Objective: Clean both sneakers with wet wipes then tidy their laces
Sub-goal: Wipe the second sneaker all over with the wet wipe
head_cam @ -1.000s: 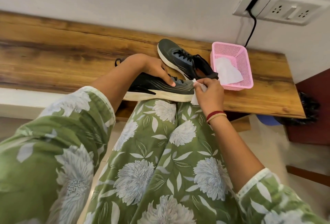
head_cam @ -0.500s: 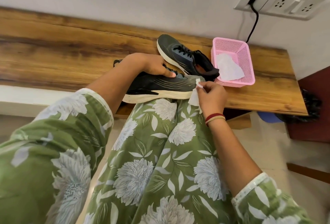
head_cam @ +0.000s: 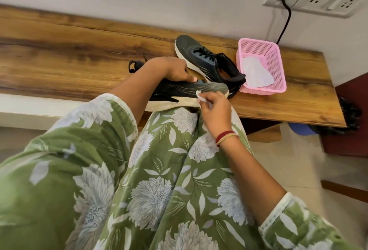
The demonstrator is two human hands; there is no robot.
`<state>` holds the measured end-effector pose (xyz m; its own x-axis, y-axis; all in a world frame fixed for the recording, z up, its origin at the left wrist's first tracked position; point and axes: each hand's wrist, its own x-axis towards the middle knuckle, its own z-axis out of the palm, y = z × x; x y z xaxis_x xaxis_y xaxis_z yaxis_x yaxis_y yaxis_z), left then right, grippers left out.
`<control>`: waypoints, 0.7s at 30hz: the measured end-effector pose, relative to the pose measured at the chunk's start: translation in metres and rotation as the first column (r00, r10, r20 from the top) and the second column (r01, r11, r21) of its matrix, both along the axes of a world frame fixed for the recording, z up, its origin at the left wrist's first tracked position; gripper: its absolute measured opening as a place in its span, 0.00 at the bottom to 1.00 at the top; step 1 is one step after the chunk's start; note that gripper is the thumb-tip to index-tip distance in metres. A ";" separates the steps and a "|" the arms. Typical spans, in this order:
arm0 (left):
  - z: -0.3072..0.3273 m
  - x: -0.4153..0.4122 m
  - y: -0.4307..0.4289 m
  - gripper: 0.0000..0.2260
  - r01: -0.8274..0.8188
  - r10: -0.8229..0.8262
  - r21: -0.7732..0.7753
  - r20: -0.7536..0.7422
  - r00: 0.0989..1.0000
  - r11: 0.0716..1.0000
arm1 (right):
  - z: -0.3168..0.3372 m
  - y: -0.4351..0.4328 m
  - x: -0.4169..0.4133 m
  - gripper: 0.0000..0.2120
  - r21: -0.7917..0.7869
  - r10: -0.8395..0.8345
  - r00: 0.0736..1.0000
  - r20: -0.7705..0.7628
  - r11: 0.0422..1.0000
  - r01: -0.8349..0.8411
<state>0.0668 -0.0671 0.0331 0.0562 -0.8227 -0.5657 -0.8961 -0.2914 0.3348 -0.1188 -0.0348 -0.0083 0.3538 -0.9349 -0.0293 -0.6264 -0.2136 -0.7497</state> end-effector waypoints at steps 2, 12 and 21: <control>-0.001 0.000 0.004 0.24 0.016 -0.016 -0.044 -0.008 1.000 0.999 | 0.006 -0.013 -0.013 0.09 0.040 -0.050 0.998 0.043 0.998 0.049; -0.006 -0.006 0.008 0.31 0.041 -0.022 -0.143 0.129 0.991 0.989 | 0.000 -0.003 0.012 0.10 -0.037 -0.241 0.961 -0.135 0.971 0.238; -0.004 -0.006 0.010 0.39 0.073 -0.057 -0.119 0.127 0.990 0.990 | 0.008 -0.017 -0.019 0.07 0.093 -0.221 0.972 0.076 0.972 0.214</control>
<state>0.0611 -0.0569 0.0294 0.0630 -0.8899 -0.4517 -0.9483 -0.1944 0.2508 -0.1376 -0.0518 -0.0002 0.1467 -0.9852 -0.0890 -0.5841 -0.0137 -0.8116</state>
